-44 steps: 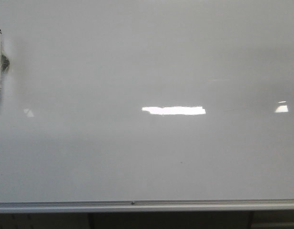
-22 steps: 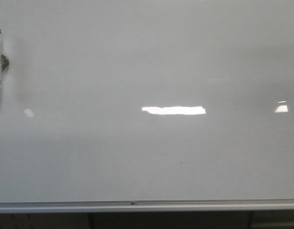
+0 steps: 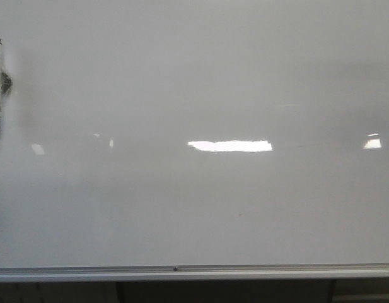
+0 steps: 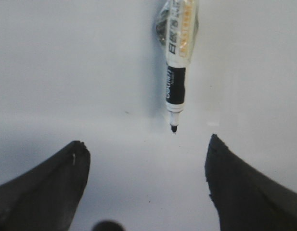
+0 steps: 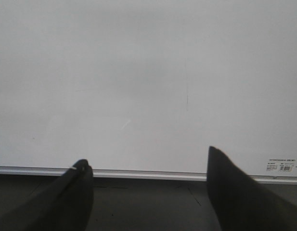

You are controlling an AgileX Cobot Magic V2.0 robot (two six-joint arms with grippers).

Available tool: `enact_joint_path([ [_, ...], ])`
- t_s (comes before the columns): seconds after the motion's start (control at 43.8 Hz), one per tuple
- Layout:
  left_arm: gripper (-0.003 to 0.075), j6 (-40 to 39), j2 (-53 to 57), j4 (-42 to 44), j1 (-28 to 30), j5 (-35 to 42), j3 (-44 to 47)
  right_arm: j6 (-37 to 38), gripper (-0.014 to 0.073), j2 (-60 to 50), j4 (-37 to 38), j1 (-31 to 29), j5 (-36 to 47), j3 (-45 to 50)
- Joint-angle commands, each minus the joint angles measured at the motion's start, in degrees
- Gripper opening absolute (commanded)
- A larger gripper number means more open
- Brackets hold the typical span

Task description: Write number 1 on whiteboard

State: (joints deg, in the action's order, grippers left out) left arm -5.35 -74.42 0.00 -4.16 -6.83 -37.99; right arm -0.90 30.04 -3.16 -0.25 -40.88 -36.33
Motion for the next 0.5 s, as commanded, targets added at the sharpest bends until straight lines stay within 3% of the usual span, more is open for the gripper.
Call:
enact_joint_path([
  [0.0,0.0490,-0.6,-1.7,-0.4,-1.1,9.2,-1.9,-0.3,0.0527,0.8,-0.4,-0.3,4.6,-1.5],
  [0.137,0.0490,-0.6,-4.9,-0.5,-1.5,14.3,-2.1,-0.3,0.0527,0.8,-0.4,-0.3,4.6,-1.5],
  [0.479,0.0490,-0.8,-11.9,-0.5,-1.5,14.3,-8.5,-0.3,0.0527,0.8,-0.4,-0.3,4.6,-1.5],
])
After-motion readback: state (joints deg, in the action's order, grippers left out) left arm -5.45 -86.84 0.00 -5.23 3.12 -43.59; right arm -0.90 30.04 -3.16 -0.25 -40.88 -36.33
